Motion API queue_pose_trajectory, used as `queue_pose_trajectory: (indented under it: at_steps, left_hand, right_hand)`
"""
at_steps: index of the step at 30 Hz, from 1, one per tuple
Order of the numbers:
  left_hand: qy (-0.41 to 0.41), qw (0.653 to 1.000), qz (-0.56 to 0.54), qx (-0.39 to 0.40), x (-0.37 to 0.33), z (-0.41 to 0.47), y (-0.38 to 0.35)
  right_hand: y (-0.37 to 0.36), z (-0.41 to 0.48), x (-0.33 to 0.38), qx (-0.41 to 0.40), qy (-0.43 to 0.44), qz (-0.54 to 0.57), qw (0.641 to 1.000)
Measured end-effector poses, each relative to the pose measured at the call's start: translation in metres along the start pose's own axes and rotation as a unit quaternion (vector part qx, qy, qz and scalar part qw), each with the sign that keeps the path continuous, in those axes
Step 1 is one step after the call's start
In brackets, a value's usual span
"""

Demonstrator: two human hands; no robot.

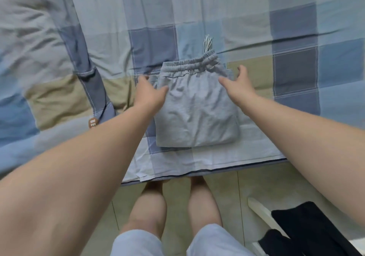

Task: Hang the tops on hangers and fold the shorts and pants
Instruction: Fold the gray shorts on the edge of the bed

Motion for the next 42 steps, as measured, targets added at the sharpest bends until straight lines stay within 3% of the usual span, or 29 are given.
queue_pose_trajectory:
  at_steps: [4, 10, 15, 24, 28, 34, 38, 42]
  left_hand:
    - [0.123, 0.989, -0.069, 0.044, 0.054, -0.004, -0.028]
    - [0.106, 0.990, -0.086, 0.025, 0.078, -0.003, -0.055]
    - [0.114, 0.990, -0.054, 0.056, 0.077, -0.025, -0.063]
    - [0.162, 0.965, 0.028, 0.206, 0.068, -0.094, 0.016]
    - [0.168, 0.954, 0.059, 0.242, 0.061, -0.136, 0.064]
    - [0.175, 0.946, 0.039, 0.272, 0.069, -0.216, 0.142]
    - [0.073, 0.967, -0.018, 0.242, 0.059, -0.262, 0.178]
    - [-0.016, 0.967, -0.040, 0.251, 0.033, -0.314, 0.192]
  right_hand:
    - [-0.010, 0.008, -0.066, -0.020, -0.088, 0.033, 0.995]
    - [-0.045, 0.011, -0.102, 0.012, -0.091, 0.113, 0.989]
    - [-0.074, -0.013, -0.099, 0.124, -0.131, 0.176, 0.968]
    - [-0.054, -0.120, -0.076, 0.149, -0.193, 0.140, 0.960]
    - [-0.059, -0.193, -0.065, 0.112, -0.211, 0.189, 0.952]
    - [-0.078, -0.317, -0.051, 0.022, -0.196, 0.353, 0.915]
    - [-0.070, -0.396, -0.037, -0.068, -0.099, 0.417, 0.901]
    - [-0.045, -0.473, -0.033, -0.135, -0.027, 0.480, 0.866]
Point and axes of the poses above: each hand's wrist, its own z-axis towards the middle knuckle, its own y-axis out of the back of the hand, x = y × z, the point moved 7 cm from there along z, towards the middle knuckle, and after that the axes turned 4 degrees about x, right-handed, at the moved point
